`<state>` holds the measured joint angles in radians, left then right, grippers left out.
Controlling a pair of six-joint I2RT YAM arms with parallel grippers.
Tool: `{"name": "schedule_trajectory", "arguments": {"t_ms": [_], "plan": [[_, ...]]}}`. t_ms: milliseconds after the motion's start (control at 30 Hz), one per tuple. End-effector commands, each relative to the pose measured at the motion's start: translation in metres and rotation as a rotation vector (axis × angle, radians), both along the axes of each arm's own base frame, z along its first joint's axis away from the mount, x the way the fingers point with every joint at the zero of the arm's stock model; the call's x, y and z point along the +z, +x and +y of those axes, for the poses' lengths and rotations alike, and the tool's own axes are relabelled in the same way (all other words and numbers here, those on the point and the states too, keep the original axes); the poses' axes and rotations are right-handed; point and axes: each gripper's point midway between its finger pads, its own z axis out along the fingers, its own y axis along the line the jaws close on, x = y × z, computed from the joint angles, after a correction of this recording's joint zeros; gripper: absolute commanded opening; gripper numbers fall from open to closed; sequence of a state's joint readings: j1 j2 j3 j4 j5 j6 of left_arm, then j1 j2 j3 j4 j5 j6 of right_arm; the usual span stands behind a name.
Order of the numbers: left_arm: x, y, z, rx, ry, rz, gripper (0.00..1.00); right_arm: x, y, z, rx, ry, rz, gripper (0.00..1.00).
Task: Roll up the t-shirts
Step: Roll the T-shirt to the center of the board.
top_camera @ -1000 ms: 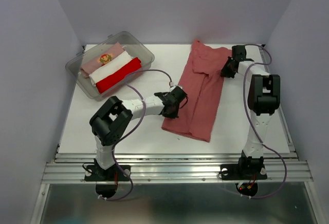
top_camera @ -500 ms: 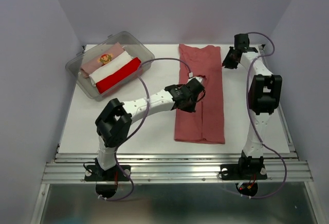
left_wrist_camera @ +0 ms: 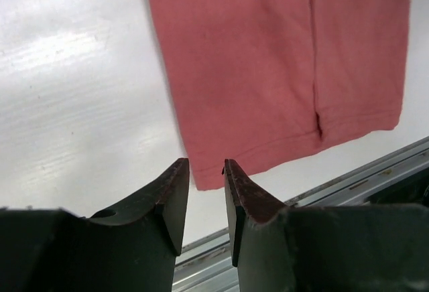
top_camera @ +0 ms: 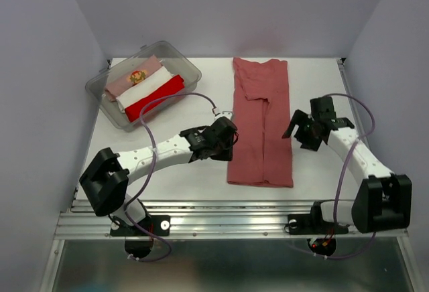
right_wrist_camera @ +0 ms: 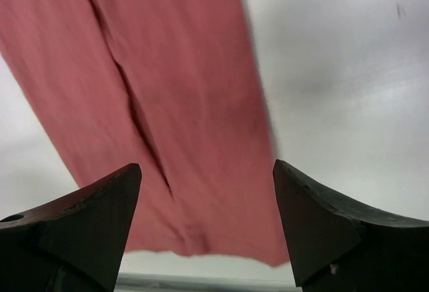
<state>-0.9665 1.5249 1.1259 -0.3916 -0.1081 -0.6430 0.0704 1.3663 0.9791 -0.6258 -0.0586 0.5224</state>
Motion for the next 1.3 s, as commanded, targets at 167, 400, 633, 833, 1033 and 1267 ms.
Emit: {"name": "schedule_trajectory", "arguments": {"t_ms": [167,400,633,833,1033,1267], "plan": [[-0.033,-0.027,0.001,0.106,-0.159,0.129,0.39,-0.029,-0.098,0.021,-0.104,0.181,0.065,0.76],[-0.057,-0.038,0.008,0.16,-0.171,0.192,0.41,-0.049,-0.128,0.02,-0.167,0.206,0.077,0.63],[-0.062,-0.04,0.009,0.193,-0.179,0.215,0.52,-0.07,-0.14,0.016,-0.193,0.182,0.139,0.53],[-0.072,-0.05,0.002,0.156,-0.191,0.27,0.52,-0.082,-0.144,0.016,-0.193,0.178,0.169,0.43],[-0.086,-0.052,0.004,0.176,-0.157,0.299,0.45,-0.083,-0.145,0.017,-0.185,0.178,0.169,0.4],[-0.093,-0.051,0.004,0.174,-0.126,0.307,0.43,-0.086,-0.147,0.018,-0.179,0.172,0.181,0.38]]}}
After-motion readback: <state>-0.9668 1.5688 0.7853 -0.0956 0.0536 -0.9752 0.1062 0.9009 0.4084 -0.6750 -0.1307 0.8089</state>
